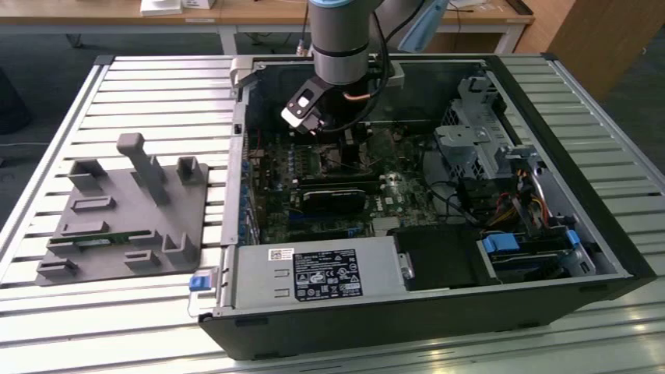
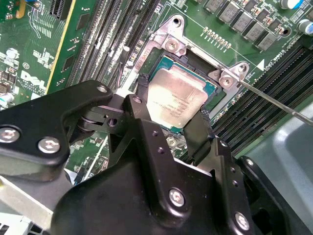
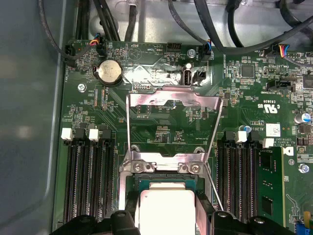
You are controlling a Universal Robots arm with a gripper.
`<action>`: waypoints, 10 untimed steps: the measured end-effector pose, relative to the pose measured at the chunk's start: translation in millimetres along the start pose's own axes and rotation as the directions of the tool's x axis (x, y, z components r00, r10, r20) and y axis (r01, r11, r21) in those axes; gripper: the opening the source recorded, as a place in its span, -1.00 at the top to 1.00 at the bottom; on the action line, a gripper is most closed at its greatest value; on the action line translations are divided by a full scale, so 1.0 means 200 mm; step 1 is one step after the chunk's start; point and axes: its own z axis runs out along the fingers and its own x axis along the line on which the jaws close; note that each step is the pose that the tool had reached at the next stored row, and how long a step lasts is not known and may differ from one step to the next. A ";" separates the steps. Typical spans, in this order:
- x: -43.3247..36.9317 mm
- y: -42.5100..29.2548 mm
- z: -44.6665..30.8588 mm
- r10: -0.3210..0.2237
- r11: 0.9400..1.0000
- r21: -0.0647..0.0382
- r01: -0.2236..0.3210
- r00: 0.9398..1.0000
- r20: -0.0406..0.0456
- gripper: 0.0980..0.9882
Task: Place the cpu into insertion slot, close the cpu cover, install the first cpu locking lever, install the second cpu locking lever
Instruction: 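Place the cpu into insertion slot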
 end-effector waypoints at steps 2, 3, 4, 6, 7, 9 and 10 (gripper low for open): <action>0.000 0.004 0.002 0.000 1.000 0.002 0.000 1.000 0.000 0.01; 0.000 0.004 0.003 0.000 1.000 0.002 0.000 1.000 0.000 0.01; 0.000 0.005 0.004 0.000 1.000 0.002 0.000 1.000 0.000 0.01; 0.000 0.004 0.008 0.000 1.000 0.003 0.000 1.000 0.000 0.01; 0.000 0.004 0.009 0.000 1.000 0.004 0.000 1.000 0.000 0.01; 0.000 0.005 0.009 0.000 1.000 0.003 0.000 1.000 0.000 0.01; 0.000 0.005 0.009 0.000 1.000 0.003 0.000 1.000 0.000 0.01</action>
